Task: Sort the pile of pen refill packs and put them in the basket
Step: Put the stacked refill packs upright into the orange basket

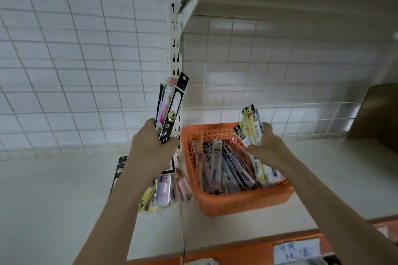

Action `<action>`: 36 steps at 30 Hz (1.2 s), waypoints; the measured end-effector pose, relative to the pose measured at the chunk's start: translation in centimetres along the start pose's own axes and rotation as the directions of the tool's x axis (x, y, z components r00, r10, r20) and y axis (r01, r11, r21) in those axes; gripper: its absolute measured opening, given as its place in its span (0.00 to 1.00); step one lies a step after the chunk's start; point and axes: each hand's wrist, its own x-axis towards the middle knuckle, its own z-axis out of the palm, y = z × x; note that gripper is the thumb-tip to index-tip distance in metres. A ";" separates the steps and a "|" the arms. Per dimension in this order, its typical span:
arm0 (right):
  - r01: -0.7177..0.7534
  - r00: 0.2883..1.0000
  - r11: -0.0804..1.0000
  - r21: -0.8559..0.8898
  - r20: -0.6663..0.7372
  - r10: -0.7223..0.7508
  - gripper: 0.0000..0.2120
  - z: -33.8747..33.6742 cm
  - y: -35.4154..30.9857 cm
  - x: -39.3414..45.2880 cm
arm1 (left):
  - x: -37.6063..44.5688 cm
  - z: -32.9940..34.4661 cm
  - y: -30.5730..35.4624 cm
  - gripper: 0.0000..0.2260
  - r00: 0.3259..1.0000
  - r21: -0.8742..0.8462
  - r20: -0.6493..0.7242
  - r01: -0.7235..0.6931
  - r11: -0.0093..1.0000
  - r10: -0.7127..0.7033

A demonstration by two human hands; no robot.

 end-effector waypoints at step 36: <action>0.190 0.908 0.982 -0.012 -0.379 -0.180 0.09 -3.8 11.5 -1.2 | 2.4 11.5 1.7 0.39 0.930 0.409 0.259 0.137 0.902 -0.259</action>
